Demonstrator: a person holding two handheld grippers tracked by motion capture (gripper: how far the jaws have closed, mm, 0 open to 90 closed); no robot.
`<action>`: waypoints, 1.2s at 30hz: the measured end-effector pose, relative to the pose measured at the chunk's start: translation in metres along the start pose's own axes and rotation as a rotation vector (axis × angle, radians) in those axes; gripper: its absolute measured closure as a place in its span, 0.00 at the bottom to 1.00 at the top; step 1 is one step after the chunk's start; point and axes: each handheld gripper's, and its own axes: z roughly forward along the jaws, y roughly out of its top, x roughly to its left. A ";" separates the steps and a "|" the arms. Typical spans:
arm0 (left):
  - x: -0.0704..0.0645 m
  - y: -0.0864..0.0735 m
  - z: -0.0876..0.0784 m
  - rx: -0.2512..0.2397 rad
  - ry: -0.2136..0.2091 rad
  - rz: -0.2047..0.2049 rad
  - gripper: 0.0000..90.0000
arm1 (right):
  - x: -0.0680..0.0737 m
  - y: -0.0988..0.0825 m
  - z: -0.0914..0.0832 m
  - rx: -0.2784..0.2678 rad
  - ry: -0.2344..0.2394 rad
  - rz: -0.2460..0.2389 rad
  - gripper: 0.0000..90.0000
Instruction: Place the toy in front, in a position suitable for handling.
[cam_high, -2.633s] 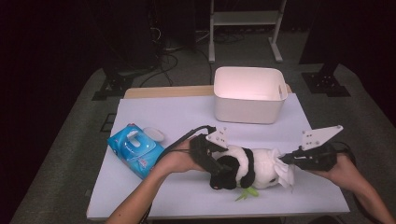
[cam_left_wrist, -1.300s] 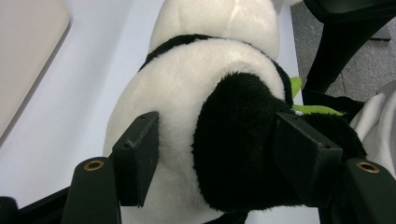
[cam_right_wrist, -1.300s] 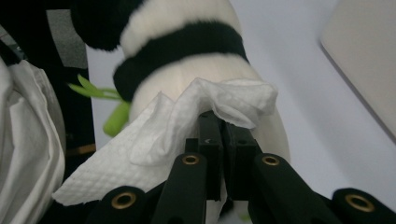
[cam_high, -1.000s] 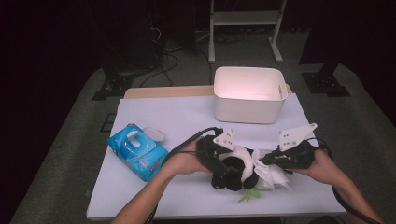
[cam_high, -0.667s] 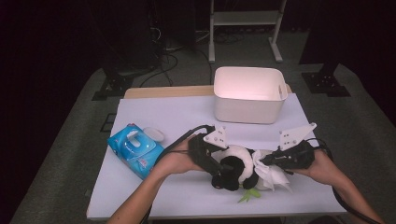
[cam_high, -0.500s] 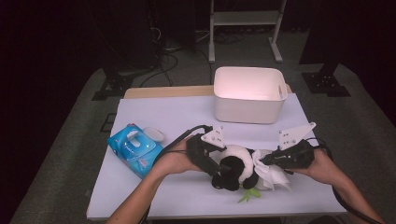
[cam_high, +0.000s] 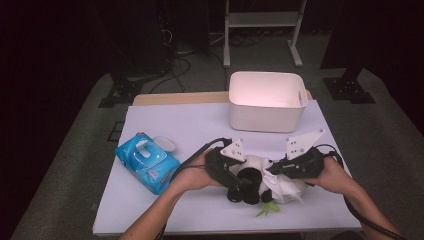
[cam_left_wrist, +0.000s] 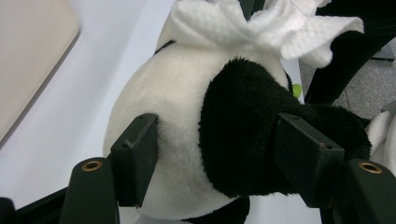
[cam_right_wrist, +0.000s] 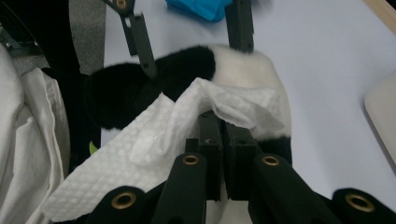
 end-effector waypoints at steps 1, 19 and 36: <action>-0.001 0.001 0.001 0.000 -0.002 0.001 0.36 | 0.001 0.003 0.001 0.000 0.001 -0.004 0.96; -0.004 0.010 0.003 -0.027 0.014 0.027 0.33 | 0.007 0.022 0.011 0.010 0.025 -0.056 0.96; -0.006 0.004 0.010 -0.001 0.015 0.032 0.31 | 0.016 0.027 0.015 0.030 0.005 -0.087 0.95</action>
